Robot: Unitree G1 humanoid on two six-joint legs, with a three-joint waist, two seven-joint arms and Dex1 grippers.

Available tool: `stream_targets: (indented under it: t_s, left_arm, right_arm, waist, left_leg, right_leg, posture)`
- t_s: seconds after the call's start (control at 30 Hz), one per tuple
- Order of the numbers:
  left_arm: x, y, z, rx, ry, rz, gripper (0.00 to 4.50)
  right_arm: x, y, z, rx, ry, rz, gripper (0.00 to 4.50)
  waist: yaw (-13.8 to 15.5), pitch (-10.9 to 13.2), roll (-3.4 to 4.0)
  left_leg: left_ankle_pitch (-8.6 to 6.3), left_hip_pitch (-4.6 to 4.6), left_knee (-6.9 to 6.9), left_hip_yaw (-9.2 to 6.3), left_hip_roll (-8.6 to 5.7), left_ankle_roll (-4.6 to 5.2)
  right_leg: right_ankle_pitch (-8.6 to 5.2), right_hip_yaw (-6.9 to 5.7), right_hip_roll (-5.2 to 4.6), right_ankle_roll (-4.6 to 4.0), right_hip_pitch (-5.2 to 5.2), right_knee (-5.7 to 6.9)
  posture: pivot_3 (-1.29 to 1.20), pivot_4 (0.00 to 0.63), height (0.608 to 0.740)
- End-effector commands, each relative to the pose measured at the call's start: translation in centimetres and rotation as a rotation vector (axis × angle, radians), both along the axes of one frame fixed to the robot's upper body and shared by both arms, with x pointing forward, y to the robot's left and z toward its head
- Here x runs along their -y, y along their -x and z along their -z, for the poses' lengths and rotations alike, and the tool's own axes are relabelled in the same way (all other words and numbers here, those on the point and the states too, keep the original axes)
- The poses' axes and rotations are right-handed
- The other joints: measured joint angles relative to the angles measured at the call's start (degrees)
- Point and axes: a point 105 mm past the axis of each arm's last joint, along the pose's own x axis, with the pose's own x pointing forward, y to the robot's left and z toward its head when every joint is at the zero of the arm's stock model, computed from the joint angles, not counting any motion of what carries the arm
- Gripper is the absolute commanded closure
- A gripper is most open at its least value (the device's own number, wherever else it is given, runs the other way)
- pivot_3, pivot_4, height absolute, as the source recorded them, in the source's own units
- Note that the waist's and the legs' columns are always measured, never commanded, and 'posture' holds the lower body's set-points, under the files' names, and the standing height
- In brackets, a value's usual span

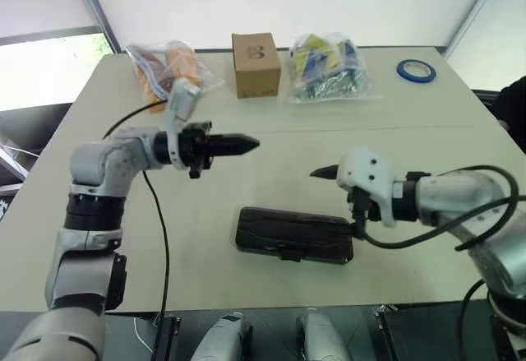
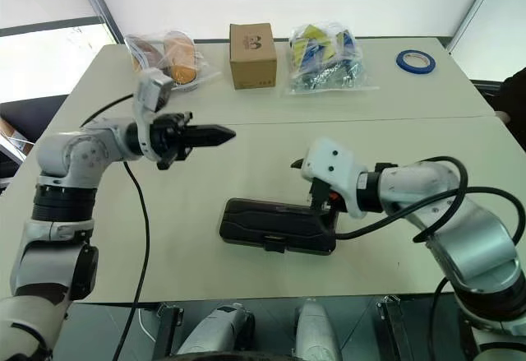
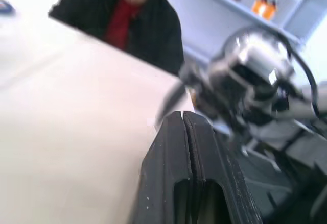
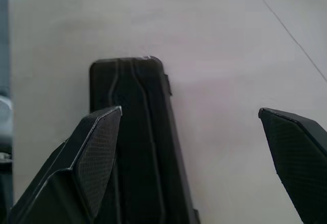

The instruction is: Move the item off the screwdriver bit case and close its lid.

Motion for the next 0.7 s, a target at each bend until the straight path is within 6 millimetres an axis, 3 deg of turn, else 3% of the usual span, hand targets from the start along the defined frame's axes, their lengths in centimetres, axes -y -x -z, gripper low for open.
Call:
stream_targets:
  t_s: [0.03,0.13,0.23,0.33,0.53,0.7]
  left_arm:
    - [1.7,-1.8,3.6,0.081,-0.164,-0.059,4.50]
    - [3.9,-3.4,8.2,0.151,-0.301,-0.047,4.50]
    - [5.3,-3.9,10.9,0.219,-0.391,0.018,4.50]
    - [6.6,-3.7,12.5,0.240,-0.470,0.126,4.50]
    - [8.2,-3.7,13.3,0.276,-0.556,0.225,4.50]
    - [8.6,-1.9,14.1,0.263,-0.605,0.409,4.50]
  right_arm:
    - [-1.8,2.9,2.1,-0.083,0.019,-0.096,1.33]
    - [-2.3,3.2,3.9,-0.141,0.011,-0.067,2.91]
    - [-2.3,3.6,5.5,-0.164,0.046,-0.051,4.45]
    - [-2.4,4.0,6.7,-0.160,0.088,-0.041,4.45]
    - [-2.0,3.6,8.4,-0.124,0.161,0.008,4.45]
    - [-0.8,2.8,10.2,-0.078,0.255,0.052,4.45]
  waist:
    - [0.6,0.0,0.00]
    - [1.0,0.0,-0.01]
    - [1.0,0.1,-0.17]
    - [0.6,0.1,-0.23]
    - [0.6,0.1,-0.25]
    - [0.5,0.1,-0.25]
  left_leg:
    - [0.00,0.00,0.04,0.00,-0.01,0.00]
    - [-0.02,0.01,0.26,-0.03,-0.12,0.04]
    - [-0.05,0.01,0.41,0.00,-0.18,0.09]
    - [-0.05,-0.05,0.36,-0.01,-0.15,0.09]
    - [-0.06,-0.06,0.37,0.01,-0.15,0.11]
    - [-0.06,-0.06,0.36,0.01,-0.15,0.11]
  right_leg:
    - [0.00,-0.01,0.00,0.00,0.03,-0.01]
    - [0.00,-0.03,-0.04,0.00,0.25,-0.07]
    - [0.00,-0.03,-0.05,0.00,0.35,-0.15]
    - [0.00,-0.04,-0.05,0.00,0.20,-0.07]
    - [0.00,-0.04,-0.04,0.01,0.18,-0.04]
    - [0.00,-0.05,-0.03,0.01,0.13,0.01]
  posture:
    - [0.00,0.150,0.740]
    - [0.00,0.150,0.740]
    - [0.00,0.150,0.740]
    - [0.00,0.150,0.740]
    - [0.00,0.150,0.740]
    - [0.00,0.150,0.740]
